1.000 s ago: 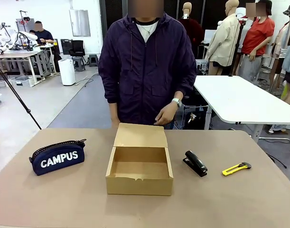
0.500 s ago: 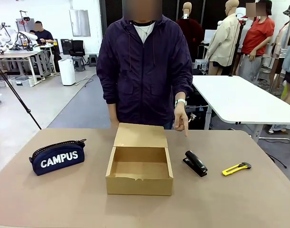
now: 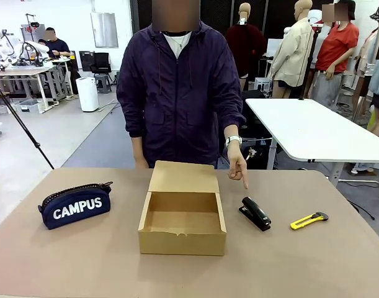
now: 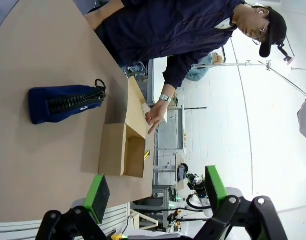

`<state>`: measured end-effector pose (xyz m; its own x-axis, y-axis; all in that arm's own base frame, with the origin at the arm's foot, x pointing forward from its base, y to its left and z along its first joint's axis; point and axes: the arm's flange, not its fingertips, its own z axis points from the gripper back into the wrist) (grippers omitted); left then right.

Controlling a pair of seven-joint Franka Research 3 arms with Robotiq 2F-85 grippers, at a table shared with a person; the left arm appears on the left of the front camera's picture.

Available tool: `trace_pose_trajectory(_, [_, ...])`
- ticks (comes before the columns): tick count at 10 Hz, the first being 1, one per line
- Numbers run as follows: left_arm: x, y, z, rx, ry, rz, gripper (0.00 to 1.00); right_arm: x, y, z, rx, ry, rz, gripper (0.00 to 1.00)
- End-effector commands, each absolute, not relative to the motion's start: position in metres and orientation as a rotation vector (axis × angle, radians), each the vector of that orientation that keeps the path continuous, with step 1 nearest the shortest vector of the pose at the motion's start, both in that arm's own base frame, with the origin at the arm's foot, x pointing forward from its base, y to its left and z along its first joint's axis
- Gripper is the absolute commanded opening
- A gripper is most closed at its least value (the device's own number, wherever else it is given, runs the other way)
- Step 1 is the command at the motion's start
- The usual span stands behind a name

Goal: Pack the items into the box.
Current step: Pick up the item indicated by the person and place it inside the Mailer Box.

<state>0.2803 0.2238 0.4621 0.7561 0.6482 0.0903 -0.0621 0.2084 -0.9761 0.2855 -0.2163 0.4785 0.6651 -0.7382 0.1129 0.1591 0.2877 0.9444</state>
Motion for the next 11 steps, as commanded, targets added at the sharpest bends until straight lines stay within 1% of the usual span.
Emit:
trace_pose_trajectory(1, [0.279,0.224,0.463,-1.284,-0.550,0.526,1.00,0.285,-0.216,0.479,1.129,-0.612,-0.652,1.00])
trace_pose_trajectory(3, [0.279,0.224,0.463,-1.284,-0.550,0.526,1.00,0.329,-0.182,0.494,1.015,-0.511,-0.485,1.00])
trace_pose_trajectory(5, [0.279,0.224,0.463,-1.284,-0.550,0.526,1.00,0.397,-0.103,0.500,0.690,-0.324,-0.245,1.00])
trace_pose_trajectory(6, [0.279,0.224,0.463,-1.284,-0.550,0.526,1.00,0.423,-0.052,0.494,0.443,-0.261,-0.110,1.00])
trace_pose_trajectory(7, [0.279,0.224,0.463,-1.284,-0.550,0.526,1.00,0.440,-0.011,0.489,0.287,-0.247,0.021,1.00])
trace_pose_trajectory(9, [0.279,0.224,0.463,-1.284,-0.550,0.526,1.00,0.462,0.064,0.481,0.073,-0.256,0.192,1.00])
trace_pose_trajectory(11, [0.279,0.224,0.463,-1.284,-0.550,0.526,1.00,0.481,0.124,0.464,-0.070,-0.278,0.279,1.00])
